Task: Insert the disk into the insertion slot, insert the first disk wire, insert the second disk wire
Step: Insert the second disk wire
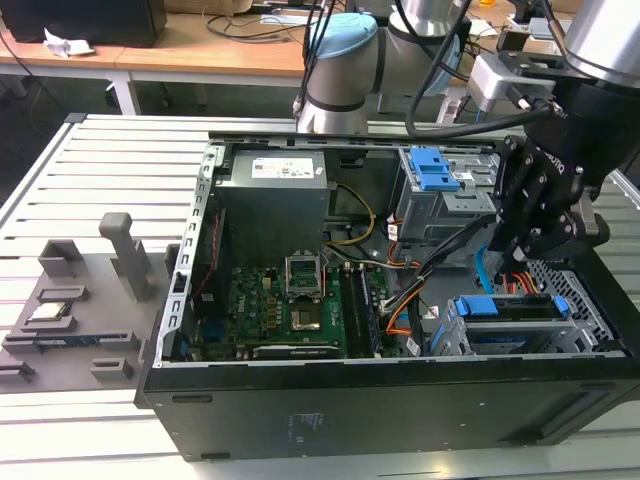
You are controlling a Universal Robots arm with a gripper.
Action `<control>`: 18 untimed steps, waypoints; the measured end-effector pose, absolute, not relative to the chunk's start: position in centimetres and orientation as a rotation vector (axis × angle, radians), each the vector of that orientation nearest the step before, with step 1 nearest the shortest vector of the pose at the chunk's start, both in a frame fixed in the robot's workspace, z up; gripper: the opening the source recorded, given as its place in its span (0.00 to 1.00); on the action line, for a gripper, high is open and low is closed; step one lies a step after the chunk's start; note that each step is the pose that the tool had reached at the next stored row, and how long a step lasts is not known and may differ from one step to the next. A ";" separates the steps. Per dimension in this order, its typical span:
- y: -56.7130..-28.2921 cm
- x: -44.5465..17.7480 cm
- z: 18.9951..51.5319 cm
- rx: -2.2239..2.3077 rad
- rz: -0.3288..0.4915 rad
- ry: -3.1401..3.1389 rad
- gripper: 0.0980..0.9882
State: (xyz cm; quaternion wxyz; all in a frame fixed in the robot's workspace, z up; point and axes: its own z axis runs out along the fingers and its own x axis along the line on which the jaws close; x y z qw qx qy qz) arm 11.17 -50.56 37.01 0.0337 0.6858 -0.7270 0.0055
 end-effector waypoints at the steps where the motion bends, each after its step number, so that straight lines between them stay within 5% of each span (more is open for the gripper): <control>1: -50.6 11.2 37.0 2.110 0.017 -2.236 0.30; 5: -50.6 11.2 37.0 2.109 0.018 -2.236 0.07; 18: -50.7 11.2 37.0 2.109 0.019 -2.235 0.07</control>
